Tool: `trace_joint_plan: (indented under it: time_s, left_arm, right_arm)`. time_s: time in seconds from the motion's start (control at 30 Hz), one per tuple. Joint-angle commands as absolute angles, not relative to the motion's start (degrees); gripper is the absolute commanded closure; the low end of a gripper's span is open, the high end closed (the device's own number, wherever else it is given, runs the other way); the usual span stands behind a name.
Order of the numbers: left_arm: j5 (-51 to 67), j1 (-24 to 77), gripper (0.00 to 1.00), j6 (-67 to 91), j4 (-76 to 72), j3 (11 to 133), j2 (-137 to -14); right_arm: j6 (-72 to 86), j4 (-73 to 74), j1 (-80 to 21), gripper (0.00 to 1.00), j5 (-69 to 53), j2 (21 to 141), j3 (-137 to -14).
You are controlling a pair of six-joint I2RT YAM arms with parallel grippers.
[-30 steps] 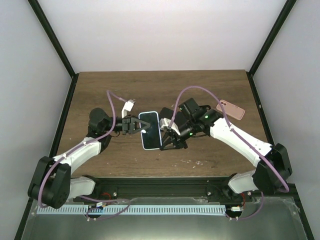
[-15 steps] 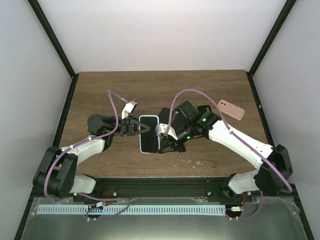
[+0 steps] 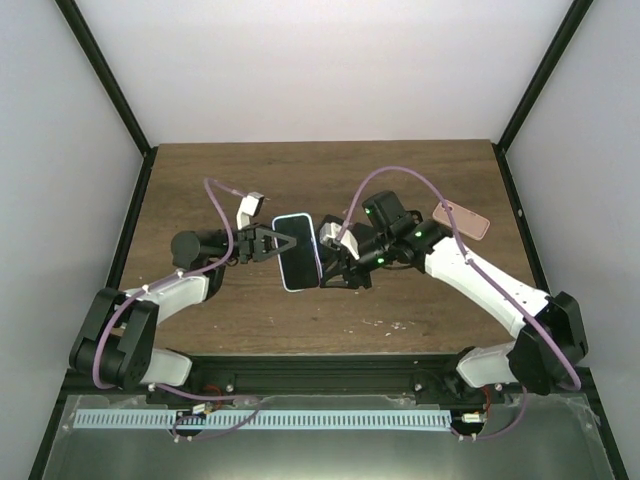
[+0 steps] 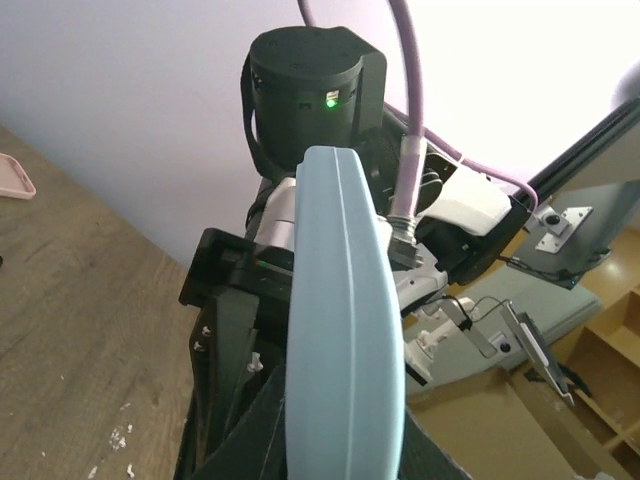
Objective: Take the phone out of the phone case
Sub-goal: Remove the phone case from the phone.
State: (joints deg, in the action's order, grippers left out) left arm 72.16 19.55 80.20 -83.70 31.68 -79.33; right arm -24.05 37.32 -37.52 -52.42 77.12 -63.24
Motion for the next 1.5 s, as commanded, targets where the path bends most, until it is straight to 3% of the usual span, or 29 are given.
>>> trace_joint_plan:
  time_s: [0.0, 0.13, 0.4, 0.6, 0.7, 0.73, 0.8, 0.87, 1.0, 1.23, 1.33, 1.47]
  left_arm:
    - [77.8, 23.1, 1.00, 83.7, -87.2, 31.3, -78.3]
    - [77.9, 23.3, 1.00, 83.3, -86.6, 31.4, -78.6]
    - [77.9, 23.4, 1.00, 79.7, -81.9, 31.1, -78.1]
    - [77.8, 23.5, 1.00, 72.3, -71.3, 31.5, -76.4]
    - [77.1, 23.5, 1.00, 65.5, -60.4, 32.1, -74.5]
    - [76.7, 23.6, 1.00, 62.3, -55.6, 32.6, -73.6]
    - [75.2, 23.8, 1.00, 54.4, -44.2, 33.8, -71.7]
    - [72.2, 23.9, 1.00, 45.0, -30.4, 36.1, -69.5]
    - [60.7, 23.8, 0.95, 31.6, -8.3, 40.2, -65.9]
    - [38.5, 23.7, 0.59, 30.1, -1.9, 38.8, -59.6]
    - [29.0, 24.0, 0.47, 27.5, 4.2, 40.1, -57.8]
    - [18.0, 27.0, 0.44, 24.0, 10.7, 41.4, -57.4]
  right_arm:
    - [-13.3, 19.7, -34.5, 0.69, -42.3, 81.0, -70.3]
    - [-8.5, 20.7, -34.4, 0.67, -43.2, 84.5, -76.1]
    - [-3.5, 21.1, -34.2, 0.42, -50.5, 86.5, -83.3]
    - [-2.0, 17.3, -33.9, 0.39, -55.6, 83.3, -82.6]
    - [-1.4, 16.5, -33.8, 0.48, -56.5, 82.8, -82.1]
    - [-1.1, 16.2, -33.8, 0.58, -57.4, 82.8, -81.5]
    - [0.3, 14.8, -33.9, 0.86, -58.6, 82.5, -79.4]
    - [1.2, 14.4, -33.8, 0.98, -60.1, 81.9, -76.8]
    - [-0.2, 17.3, -33.6, 0.99, -60.8, 79.6, -69.9]
    - [8.5, 19.0, -32.1, 0.99, -40.3, 74.9, -57.2]
    - [12.3, 22.2, -31.5, 0.99, -38.8, 75.1, -54.8]
    - [17.8, 24.7, -31.4, 0.99, -40.2, 75.0, -52.5]
